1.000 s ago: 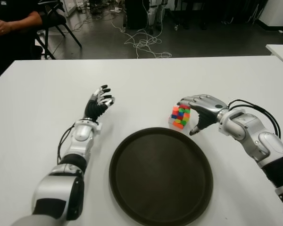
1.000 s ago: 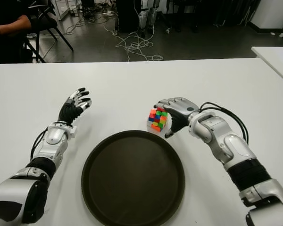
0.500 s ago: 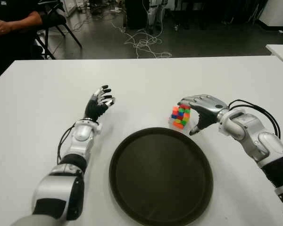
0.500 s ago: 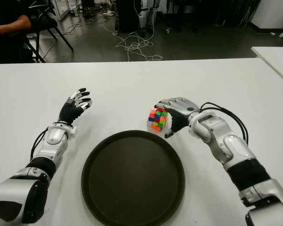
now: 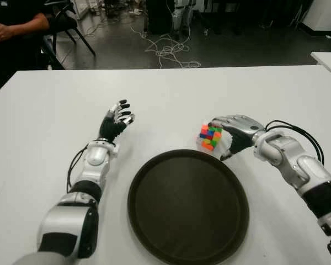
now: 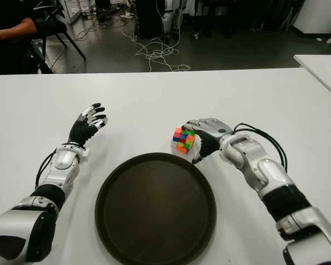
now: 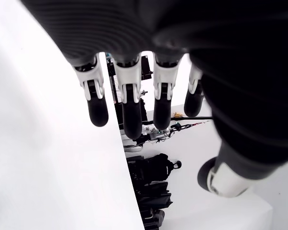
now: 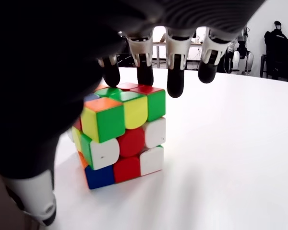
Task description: Pick up the Rubik's Cube and put it in the plate
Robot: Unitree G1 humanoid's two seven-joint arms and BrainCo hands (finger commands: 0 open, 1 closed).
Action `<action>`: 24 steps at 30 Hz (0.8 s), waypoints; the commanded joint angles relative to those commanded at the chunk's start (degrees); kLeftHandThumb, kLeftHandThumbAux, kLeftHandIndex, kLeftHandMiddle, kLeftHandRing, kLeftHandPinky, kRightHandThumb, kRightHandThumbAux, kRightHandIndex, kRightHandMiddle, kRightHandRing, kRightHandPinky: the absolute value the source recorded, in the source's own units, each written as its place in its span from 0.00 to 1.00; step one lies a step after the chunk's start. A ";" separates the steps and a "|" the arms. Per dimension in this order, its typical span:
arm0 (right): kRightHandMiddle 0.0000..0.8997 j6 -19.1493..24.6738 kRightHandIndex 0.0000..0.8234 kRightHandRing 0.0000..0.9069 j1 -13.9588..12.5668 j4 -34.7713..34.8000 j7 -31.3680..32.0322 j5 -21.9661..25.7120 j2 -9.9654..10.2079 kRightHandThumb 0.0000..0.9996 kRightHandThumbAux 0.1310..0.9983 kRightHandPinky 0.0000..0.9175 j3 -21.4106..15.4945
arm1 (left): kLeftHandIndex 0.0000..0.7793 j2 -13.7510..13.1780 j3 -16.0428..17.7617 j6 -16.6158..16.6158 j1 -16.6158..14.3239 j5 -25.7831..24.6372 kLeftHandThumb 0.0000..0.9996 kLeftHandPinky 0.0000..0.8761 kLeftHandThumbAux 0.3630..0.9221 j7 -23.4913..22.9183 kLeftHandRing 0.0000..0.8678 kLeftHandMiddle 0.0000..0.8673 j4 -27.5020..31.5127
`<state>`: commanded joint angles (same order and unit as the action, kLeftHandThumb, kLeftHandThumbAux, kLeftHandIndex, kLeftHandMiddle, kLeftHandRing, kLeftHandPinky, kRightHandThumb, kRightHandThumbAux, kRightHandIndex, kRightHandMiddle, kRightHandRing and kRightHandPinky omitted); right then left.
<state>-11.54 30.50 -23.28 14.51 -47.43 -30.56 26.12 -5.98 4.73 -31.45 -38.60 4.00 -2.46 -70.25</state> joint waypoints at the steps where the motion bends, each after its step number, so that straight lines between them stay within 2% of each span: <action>1: 0.13 -0.30 0.11 0.13 0.32 -0.47 -0.18 -0.14 0.00 0.00 0.69 0.11 0.24 | 0.16 0.02 -0.03 0.03 -0.01 0.01 0.15 0.18 0.55 -0.01 0.19 0.19 -0.01; 13: 0.13 -1.61 0.11 0.13 2.70 -2.73 -0.79 -0.67 0.52 0.00 0.71 0.11 2.17 | 0.16 0.05 -0.34 0.17 -0.01 0.02 0.15 0.16 0.55 -0.14 0.18 0.18 0.06; 24: 0.14 -2.33 0.13 0.13 4.55 -4.42 -1.53 -1.18 1.72 0.00 0.71 0.11 3.55 | 0.16 0.02 -0.45 0.48 -0.04 0.15 0.15 0.21 0.52 0.49 0.20 0.19 -0.02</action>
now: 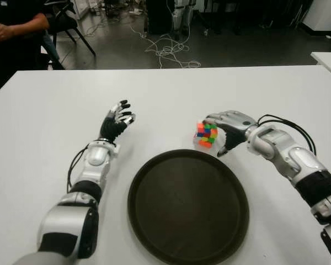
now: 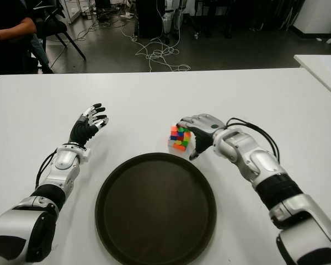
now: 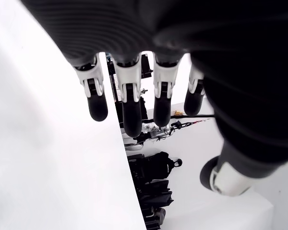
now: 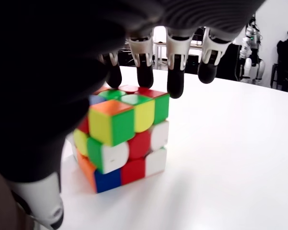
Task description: Pick up the Rubik's Cube and put it in the plate
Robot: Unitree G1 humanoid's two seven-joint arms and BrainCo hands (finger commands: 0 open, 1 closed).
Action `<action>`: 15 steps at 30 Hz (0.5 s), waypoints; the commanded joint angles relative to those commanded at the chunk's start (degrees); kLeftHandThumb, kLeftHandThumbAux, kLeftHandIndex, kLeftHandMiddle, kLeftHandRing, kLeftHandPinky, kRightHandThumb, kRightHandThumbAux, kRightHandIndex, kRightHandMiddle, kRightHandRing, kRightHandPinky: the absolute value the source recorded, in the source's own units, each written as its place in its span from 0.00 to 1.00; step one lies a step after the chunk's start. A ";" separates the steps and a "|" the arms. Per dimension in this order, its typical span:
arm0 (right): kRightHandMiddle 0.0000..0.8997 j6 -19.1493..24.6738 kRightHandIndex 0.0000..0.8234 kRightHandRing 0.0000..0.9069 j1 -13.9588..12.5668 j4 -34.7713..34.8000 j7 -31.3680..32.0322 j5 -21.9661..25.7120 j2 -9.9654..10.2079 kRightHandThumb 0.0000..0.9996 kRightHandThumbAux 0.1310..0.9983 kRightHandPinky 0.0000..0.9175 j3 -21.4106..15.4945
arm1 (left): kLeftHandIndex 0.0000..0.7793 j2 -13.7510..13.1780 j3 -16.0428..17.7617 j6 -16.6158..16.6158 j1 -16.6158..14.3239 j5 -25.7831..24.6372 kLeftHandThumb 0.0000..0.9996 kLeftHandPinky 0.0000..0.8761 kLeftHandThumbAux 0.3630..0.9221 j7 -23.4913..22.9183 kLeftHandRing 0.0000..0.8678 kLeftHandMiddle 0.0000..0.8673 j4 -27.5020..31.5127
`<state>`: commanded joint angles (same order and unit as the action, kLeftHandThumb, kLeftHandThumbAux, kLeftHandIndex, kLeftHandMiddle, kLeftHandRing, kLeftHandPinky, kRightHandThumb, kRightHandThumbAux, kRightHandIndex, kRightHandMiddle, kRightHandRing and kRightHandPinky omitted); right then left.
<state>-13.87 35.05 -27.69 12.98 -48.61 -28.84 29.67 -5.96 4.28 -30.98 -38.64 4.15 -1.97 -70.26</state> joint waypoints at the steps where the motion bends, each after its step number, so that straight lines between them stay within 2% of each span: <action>1: 0.14 -0.02 0.12 0.13 0.12 -0.24 -0.16 -0.01 0.19 0.00 0.71 0.11 0.08 | 0.17 0.00 -0.03 0.06 -0.02 0.03 0.16 0.21 0.53 0.06 0.20 0.19 -0.03; 7: 0.14 -0.71 0.12 0.14 0.71 -1.90 -1.34 -0.17 0.79 0.00 0.72 0.12 0.63 | 0.17 0.02 -0.20 0.02 -0.05 0.16 0.16 0.18 0.49 0.22 0.20 0.19 -0.11; 15: 0.14 -0.57 0.11 0.14 1.36 -2.73 -0.90 -0.26 1.50 0.00 0.74 0.11 1.05 | 0.17 0.09 -0.20 -0.22 -0.03 0.24 0.16 0.18 0.50 0.55 0.20 0.19 -0.23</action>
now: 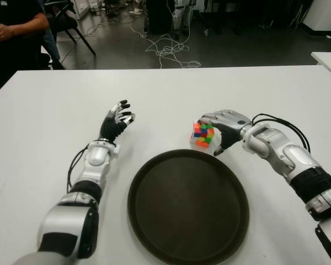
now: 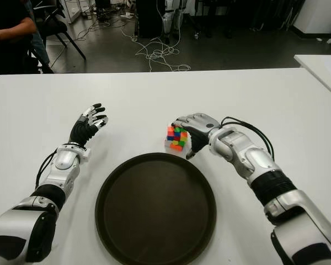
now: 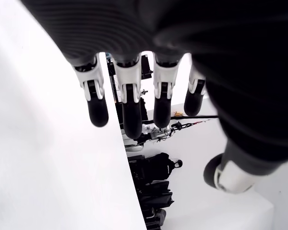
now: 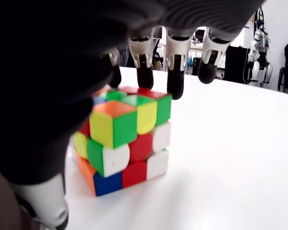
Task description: Pick up the Rubik's Cube and put it in the plate
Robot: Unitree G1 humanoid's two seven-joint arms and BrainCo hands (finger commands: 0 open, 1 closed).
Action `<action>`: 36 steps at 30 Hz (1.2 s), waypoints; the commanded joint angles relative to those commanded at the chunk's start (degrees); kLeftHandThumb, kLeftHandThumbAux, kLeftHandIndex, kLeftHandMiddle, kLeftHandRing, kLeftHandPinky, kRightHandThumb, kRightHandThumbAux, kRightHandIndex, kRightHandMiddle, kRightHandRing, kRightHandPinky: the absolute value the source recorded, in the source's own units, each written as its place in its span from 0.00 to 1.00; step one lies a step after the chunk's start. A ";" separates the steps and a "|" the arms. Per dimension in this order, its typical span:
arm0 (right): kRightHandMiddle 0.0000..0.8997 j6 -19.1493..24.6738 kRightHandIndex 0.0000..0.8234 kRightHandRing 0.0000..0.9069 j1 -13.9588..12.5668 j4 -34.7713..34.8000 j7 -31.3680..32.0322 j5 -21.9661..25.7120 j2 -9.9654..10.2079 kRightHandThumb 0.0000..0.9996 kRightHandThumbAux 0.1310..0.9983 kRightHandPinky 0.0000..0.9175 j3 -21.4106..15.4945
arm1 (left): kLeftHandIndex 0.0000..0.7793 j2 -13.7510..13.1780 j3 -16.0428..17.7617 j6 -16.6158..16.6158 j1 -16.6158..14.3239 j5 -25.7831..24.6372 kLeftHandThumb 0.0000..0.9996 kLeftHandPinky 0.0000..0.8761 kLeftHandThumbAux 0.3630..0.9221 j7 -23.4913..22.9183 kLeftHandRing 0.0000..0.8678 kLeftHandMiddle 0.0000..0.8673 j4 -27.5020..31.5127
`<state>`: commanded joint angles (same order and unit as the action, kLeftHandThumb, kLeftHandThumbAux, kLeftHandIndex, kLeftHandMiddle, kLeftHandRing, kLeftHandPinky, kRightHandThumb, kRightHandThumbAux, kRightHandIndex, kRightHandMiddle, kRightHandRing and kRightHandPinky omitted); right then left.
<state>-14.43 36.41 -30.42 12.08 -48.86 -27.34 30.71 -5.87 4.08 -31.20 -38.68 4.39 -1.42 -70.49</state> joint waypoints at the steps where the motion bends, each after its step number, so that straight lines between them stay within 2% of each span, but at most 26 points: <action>1: 0.14 0.17 0.11 0.14 0.07 0.04 0.19 0.00 0.10 0.00 0.73 0.11 0.06 | 0.17 0.00 0.01 0.01 -0.03 -0.01 0.16 0.19 0.50 0.00 0.20 0.19 -0.03; 36: 0.13 0.93 0.11 0.13 1.47 -1.82 -0.16 -0.41 0.77 0.00 0.75 0.11 1.31 | 0.17 0.04 0.40 0.51 -0.46 -0.63 0.17 0.23 0.54 -1.46 0.22 0.20 -0.27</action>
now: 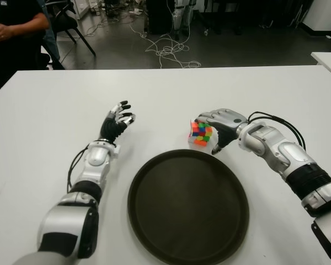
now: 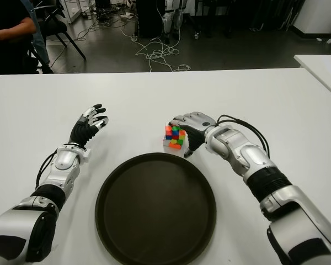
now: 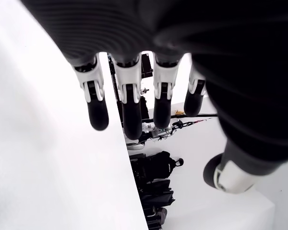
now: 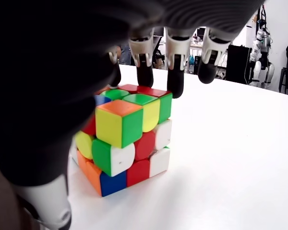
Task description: Pick up the Rubik's Cube and put it in the plate
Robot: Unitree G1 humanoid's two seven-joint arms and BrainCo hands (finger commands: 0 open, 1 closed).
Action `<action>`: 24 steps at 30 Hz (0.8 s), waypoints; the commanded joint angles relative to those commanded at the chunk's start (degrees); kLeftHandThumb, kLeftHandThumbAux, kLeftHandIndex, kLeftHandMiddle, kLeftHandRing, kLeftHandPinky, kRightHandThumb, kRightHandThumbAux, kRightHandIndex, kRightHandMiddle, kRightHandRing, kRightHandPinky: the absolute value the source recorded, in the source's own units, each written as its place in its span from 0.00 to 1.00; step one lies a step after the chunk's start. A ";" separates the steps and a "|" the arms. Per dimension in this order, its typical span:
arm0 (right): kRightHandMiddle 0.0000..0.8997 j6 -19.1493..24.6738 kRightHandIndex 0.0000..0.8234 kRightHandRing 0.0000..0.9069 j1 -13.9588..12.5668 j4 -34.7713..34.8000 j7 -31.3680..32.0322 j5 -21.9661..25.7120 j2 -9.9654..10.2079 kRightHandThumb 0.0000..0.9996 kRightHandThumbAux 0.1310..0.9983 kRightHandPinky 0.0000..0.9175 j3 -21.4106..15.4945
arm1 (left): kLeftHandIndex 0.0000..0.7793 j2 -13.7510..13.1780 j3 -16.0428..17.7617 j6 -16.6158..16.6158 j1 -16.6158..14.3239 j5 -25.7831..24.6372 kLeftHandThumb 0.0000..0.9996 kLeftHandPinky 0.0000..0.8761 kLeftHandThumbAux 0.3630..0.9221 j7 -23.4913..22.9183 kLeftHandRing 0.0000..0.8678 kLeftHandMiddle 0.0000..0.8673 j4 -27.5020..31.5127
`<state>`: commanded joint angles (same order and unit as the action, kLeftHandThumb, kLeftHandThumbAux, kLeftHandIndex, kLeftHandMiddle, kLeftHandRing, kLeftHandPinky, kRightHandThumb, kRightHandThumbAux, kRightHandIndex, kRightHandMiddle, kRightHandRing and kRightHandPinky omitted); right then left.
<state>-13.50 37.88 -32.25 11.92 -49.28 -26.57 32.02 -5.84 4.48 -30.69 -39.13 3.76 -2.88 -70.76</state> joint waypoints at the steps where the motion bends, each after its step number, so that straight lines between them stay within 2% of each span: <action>1: 0.13 -0.06 0.11 0.13 0.06 -0.15 -0.10 -0.01 0.03 0.00 0.75 0.11 0.02 | 0.17 0.00 -0.01 0.01 0.00 0.03 0.17 0.23 0.54 0.08 0.21 0.20 -0.03; 8: 0.14 -0.02 0.12 0.15 0.29 -0.41 -0.66 -0.18 -0.06 0.00 0.75 0.12 -0.04 | 0.16 -0.01 -0.14 0.01 -0.02 0.30 0.17 0.19 0.53 0.75 0.20 0.19 -0.12; 12: 0.14 0.08 0.11 0.14 -0.25 1.91 -0.20 0.18 -1.71 0.00 0.75 0.12 -1.15 | 0.16 -0.04 -0.15 0.04 -0.07 0.31 0.16 0.17 0.53 0.76 0.19 0.19 -0.16; 14: 0.14 0.34 0.11 0.14 -1.62 6.03 1.17 1.17 -3.78 0.00 0.75 0.11 -2.84 | 0.16 -0.04 -0.17 0.09 -0.09 0.33 0.16 0.17 0.53 0.79 0.19 0.19 -0.19; 16: 0.14 0.82 0.11 0.13 -2.51 9.01 2.38 1.83 -4.97 0.00 0.75 0.11 -4.06 | 0.16 -0.04 -0.18 0.12 -0.11 0.33 0.16 0.18 0.53 0.80 0.19 0.19 -0.21; 24: 0.13 3.79 0.10 0.12 -5.32 15.35 3.75 2.19 -6.08 0.00 0.74 0.09 -7.24 | 0.16 0.01 -0.09 0.11 -0.09 0.20 0.16 0.20 0.54 0.71 0.20 0.18 -0.17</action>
<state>-9.71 32.57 -16.89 15.68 -47.08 -32.65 24.79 -5.83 4.39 -30.58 -39.23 3.96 -2.17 -70.94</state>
